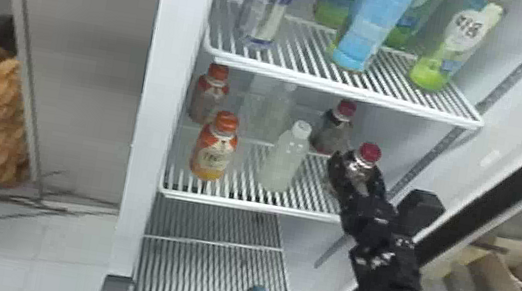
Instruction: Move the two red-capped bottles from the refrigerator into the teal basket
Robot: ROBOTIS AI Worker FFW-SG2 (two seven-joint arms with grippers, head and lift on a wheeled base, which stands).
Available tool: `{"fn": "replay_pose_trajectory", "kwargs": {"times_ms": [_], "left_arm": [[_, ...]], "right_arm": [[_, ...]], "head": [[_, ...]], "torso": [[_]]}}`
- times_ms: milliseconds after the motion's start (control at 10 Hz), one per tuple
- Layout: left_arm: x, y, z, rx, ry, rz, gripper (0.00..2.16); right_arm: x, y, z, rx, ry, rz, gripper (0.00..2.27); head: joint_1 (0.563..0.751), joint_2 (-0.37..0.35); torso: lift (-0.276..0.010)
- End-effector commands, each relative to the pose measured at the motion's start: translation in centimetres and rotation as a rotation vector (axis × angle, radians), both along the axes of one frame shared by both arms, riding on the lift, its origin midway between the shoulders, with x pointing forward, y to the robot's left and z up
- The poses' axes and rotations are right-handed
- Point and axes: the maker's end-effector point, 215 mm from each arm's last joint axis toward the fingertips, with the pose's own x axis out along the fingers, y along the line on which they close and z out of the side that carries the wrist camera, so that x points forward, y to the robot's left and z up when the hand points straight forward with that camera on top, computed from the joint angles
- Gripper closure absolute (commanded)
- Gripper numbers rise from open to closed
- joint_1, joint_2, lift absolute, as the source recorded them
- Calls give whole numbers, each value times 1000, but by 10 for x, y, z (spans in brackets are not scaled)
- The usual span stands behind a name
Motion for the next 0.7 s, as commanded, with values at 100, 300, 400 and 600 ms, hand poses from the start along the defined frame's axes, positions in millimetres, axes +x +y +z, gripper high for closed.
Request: {"fn": "replay_pose_trajectory", "kwargs": {"times_ms": [100,300,400,600], "left_arm": [[1,1,1,-3,2,4,1124],[4,1,1,-5,1,11,1124],[4,1,2,-7,4,13,1124],[5,2,2,-6,3,17,1122]], "right_arm": [[-18,2,24,13,-14,11,656],[-43,2,37,19,-6,14,656],[-58,1,40,20,1,10,656],[-84,6,41,13,55,15,656]], "head": [[695,-350],[695,-350],[695,-350],[695,-350]], "torso": [[-228],[-228],[-228],[-228]]}}
